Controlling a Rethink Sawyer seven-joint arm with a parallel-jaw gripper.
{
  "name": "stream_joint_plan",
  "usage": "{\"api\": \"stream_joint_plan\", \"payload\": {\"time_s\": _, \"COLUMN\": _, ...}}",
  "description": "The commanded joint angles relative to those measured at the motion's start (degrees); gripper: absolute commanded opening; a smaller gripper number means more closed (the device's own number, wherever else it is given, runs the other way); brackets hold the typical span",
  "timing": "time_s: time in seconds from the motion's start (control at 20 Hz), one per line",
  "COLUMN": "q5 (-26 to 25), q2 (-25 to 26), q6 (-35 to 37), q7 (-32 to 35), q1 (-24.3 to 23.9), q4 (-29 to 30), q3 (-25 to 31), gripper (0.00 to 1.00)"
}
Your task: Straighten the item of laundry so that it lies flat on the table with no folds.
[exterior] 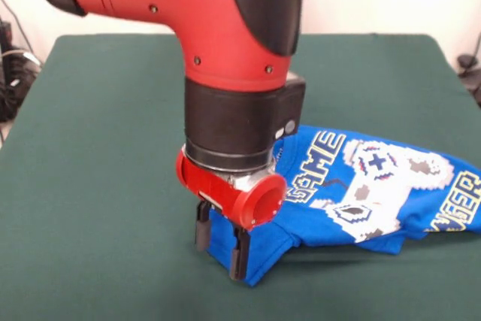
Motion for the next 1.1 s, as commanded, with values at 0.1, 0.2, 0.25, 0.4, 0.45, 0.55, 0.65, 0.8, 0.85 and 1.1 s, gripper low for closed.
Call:
{"api": "stream_joint_plan", "payload": {"time_s": 0.1, "q5": -2.6, "q2": 3.2, "q6": 8.1, "q7": -15.6, "q1": 1.1, "q4": 1.8, "q3": 7.6, "gripper": 1.00}}
{"api": "stream_joint_plan", "payload": {"time_s": 0.2, "q5": -2.6, "q2": 3.2, "q6": 8.6, "q7": -15.5, "q1": 1.0, "q4": 1.9, "q3": 7.8, "gripper": 1.00}}
{"api": "stream_joint_plan", "payload": {"time_s": 0.25, "q5": -2.7, "q2": 3.1, "q6": 8.5, "q7": -15.2, "q1": 1.1, "q4": 2.1, "q3": 7.8, "gripper": 1.00}}
{"api": "stream_joint_plan", "payload": {"time_s": 0.4, "q5": -2.8, "q2": 2.1, "q6": 7.8, "q7": -13.1, "q1": 1.8, "q4": 3.8, "q3": 7.1, "gripper": 1.00}}
{"api": "stream_joint_plan", "payload": {"time_s": 0.45, "q5": -2.8, "q2": 1.9, "q6": 7.6, "q7": -12.8, "q1": 1.9, "q4": 4.1, "q3": 6.9, "gripper": 1.00}}
{"api": "stream_joint_plan", "payload": {"time_s": 0.55, "q5": -2.7, "q2": 1.3, "q6": 7.5, "q7": -11.7, "q1": 2.4, "q4": 4.9, "q3": 6.5, "gripper": 1.00}}
{"api": "stream_joint_plan", "payload": {"time_s": 0.65, "q5": -2.6, "q2": 0.5, "q6": 7.6, "q7": -11.0, "q1": 2.7, "q4": 5.9, "q3": 6.0, "gripper": 1.00}}
{"api": "stream_joint_plan", "payload": {"time_s": 0.8, "q5": -2.4, "q2": -0.6, "q6": 9.0, "q7": -11.5, "q1": 2.7, "q4": 6.9, "q3": 5.9, "gripper": 1.00}}
{"api": "stream_joint_plan", "payload": {"time_s": 0.85, "q5": -2.3, "q2": -0.8, "q6": 9.2, "q7": -11.6, "q1": 2.7, "q4": 7.1, "q3": 6.0, "gripper": 1.00}}
{"api": "stream_joint_plan", "payload": {"time_s": 1.1, "q5": -2.4, "q2": -0.4, "q6": 8.9, "q7": -12.1, "q1": 2.4, "q4": 7.2, "q3": 6.7, "gripper": 1.00}}
